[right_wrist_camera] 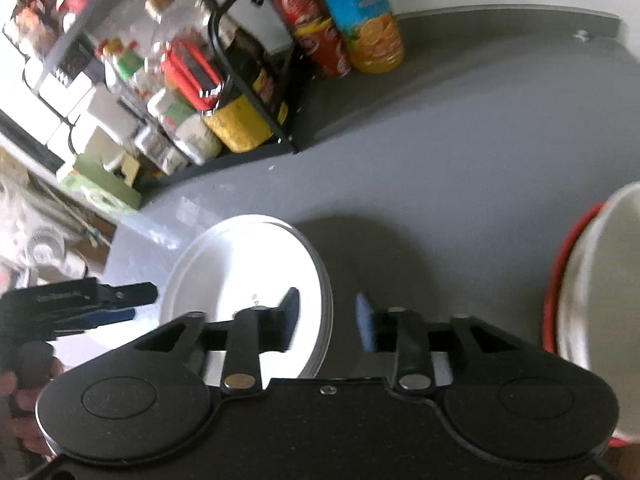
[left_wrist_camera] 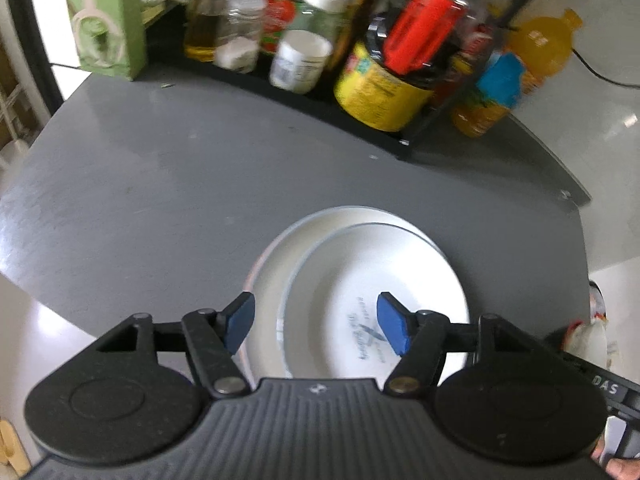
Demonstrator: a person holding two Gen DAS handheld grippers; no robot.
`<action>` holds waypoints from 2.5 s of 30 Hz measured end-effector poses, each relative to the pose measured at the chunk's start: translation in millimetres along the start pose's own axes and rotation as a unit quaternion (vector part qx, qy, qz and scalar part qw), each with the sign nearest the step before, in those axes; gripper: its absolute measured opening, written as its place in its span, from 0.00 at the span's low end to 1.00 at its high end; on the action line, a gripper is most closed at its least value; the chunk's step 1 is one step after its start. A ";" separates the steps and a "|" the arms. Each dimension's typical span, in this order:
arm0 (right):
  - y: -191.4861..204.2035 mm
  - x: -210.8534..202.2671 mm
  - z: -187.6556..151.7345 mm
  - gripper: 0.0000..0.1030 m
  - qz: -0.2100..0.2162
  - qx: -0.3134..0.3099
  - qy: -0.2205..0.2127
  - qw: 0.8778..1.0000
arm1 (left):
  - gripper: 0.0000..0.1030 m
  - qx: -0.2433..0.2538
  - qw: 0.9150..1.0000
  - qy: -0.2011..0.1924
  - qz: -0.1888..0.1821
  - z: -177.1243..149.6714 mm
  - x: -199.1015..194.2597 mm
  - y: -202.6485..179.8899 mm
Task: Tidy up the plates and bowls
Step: 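Move both grippers toward the red bowl holding the stacked bowls, then close both grippers on the rim of the red bowl, then lift the bowl stack with both grippers and lower it onto the plate stack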
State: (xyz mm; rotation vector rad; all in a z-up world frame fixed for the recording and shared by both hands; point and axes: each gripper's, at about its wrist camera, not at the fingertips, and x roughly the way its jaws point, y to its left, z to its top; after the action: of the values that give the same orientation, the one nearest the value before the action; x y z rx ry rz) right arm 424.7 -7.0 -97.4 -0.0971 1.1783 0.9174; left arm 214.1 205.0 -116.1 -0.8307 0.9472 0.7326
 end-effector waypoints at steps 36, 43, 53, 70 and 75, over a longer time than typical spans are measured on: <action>-197.0 -102.2 -37.6 0.78 -0.118 0.148 -0.058 0.980 | 0.81 0.191 0.971 0.079 -0.116 -61.0 53.6 -269.5; -223.0 -76.4 -43.1 0.78 -0.108 0.156 -0.025 0.982 | 0.81 0.199 0.970 0.108 -0.087 -76.5 90.0 -295.1; -246.8 -52.3 -42.6 0.76 -0.085 0.147 0.006 0.986 | 0.78 0.189 0.972 0.128 -0.048 -92.9 122.8 -304.6; -247.5 -38.9 -35.9 0.29 -0.035 0.141 0.025 0.989 | 0.27 0.138 0.976 0.161 -0.051 -87.3 136.7 -285.2; -240.9 -37.9 -31.5 0.29 -0.035 0.137 0.020 0.990 | 0.27 0.138 0.976 0.159 -0.054 -78.9 131.6 -277.7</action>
State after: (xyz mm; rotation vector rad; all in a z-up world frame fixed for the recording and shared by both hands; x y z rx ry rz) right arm 556.8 -200.6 -171.6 0.0651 1.3186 0.6872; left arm 465.9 24.5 -184.4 -0.7587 1.2486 0.3661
